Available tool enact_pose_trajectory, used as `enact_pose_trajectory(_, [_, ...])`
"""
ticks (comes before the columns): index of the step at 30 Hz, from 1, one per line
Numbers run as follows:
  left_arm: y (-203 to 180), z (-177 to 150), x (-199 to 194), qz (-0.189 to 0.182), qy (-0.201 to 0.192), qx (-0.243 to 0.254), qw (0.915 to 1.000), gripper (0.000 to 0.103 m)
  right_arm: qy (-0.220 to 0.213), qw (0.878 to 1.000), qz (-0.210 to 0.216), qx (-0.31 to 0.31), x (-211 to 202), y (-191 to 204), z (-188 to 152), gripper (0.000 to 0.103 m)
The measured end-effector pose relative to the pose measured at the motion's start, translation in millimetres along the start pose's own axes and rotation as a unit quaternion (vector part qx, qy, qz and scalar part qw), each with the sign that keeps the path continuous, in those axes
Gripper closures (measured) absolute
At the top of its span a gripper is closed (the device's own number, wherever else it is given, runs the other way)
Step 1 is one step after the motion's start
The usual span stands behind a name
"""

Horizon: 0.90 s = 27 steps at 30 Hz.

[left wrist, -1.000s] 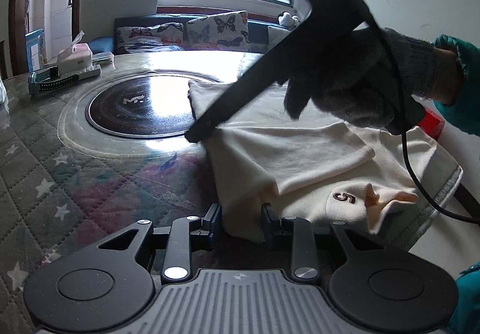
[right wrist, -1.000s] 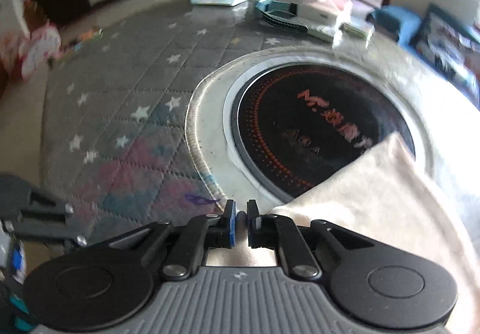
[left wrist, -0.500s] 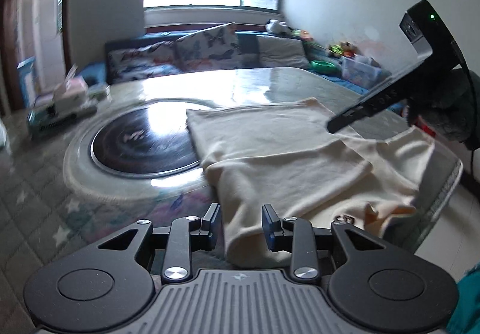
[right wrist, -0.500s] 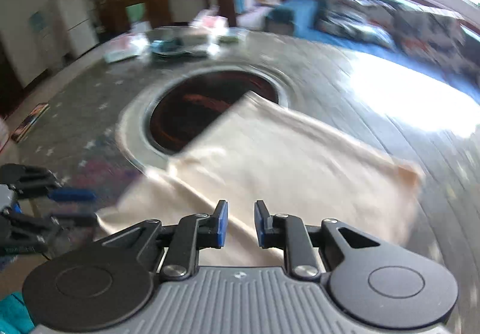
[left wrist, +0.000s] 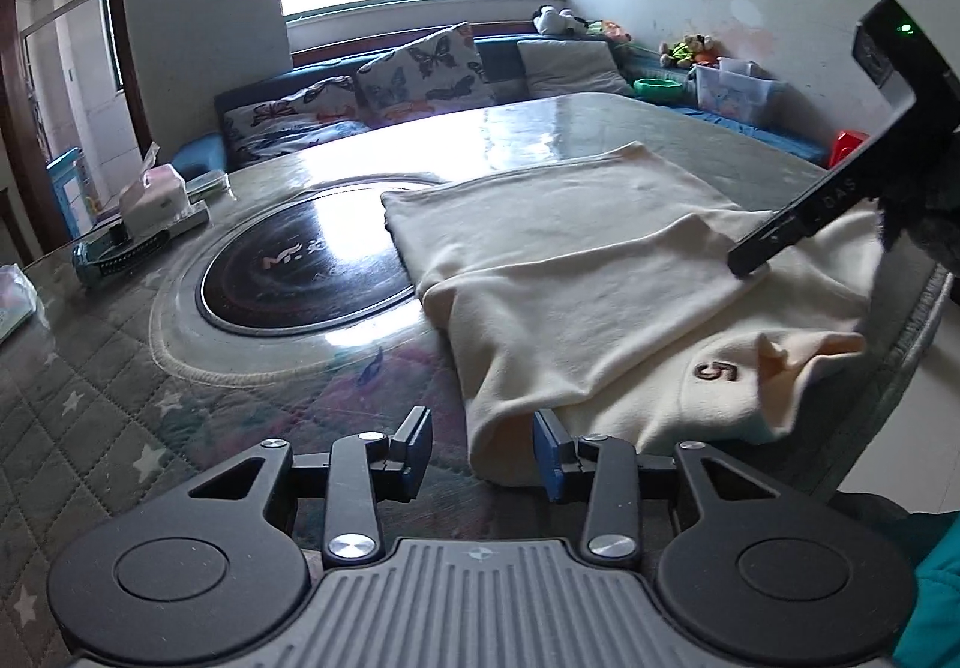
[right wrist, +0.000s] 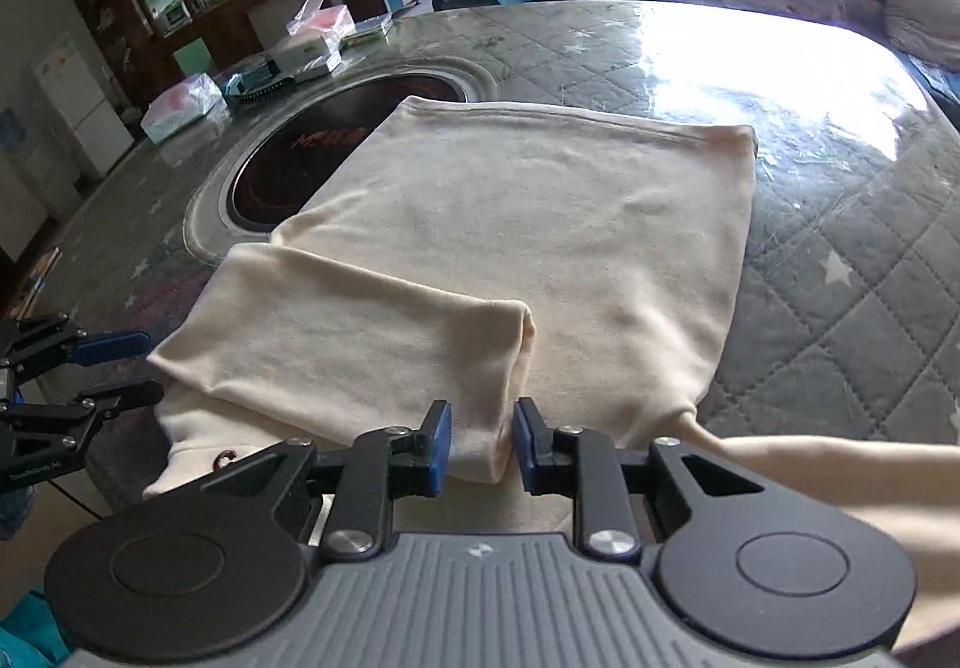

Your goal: Fold clothes

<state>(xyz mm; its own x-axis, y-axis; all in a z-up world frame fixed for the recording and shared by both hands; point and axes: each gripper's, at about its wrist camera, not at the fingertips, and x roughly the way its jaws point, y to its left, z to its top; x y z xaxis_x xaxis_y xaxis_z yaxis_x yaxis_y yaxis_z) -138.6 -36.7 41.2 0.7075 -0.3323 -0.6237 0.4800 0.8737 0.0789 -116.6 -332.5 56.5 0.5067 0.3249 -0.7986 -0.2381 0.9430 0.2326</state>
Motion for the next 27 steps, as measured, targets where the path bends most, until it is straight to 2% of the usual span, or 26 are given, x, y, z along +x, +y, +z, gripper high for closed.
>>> enact_pose_trajectory(3, [0, -1, 5, 0.003, 0.003, 0.001, 1.0, 0.063, -0.004, 1.0, -0.002, 0.001, -5, 3, 0, 0.1])
enact_pose_trajectory(10, [-3, -6, 5, 0.013, -0.004, 0.02, 0.9997, 0.063, -0.039, 0.999, -0.007, -0.004, -45, 12, 2, 0.103])
enact_pose_trajectory(13, [-3, -7, 5, 0.021, -0.008, 0.024, 0.9995, 0.063, -0.043, 0.999, -0.008, -0.008, -56, 16, -3, 0.103])
enact_pose_trajectory(17, [-1, -6, 4, 0.02, -0.011, 0.017, 0.9996, 0.064, -0.026, 1.0, -0.016, 0.005, -49, 11, -14, 0.101])
enact_pose_trajectory(19, [-2, -5, 5, 0.018, -0.01, 0.019, 0.9996, 0.064, -0.03, 0.999, -0.019, 0.015, -45, 7, -16, 0.094])
enact_pose_trajectory(23, [-3, -4, 5, 0.021, -0.009, 0.019, 0.9996, 0.064, -0.029, 0.999, -0.003, 0.035, -27, -4, -9, 0.091])
enact_pose_trajectory(24, [-3, -4, 5, 0.022, -0.009, 0.018, 0.9996, 0.064, -0.023, 0.999, -0.002, 0.035, -21, -3, -9, 0.083])
enact_pose_trajectory(27, [-3, -5, 6, 0.023, -0.008, 0.017, 0.9996, 0.064, -0.012, 1.0, -0.006, 0.024, -10, 1, -10, 0.081])
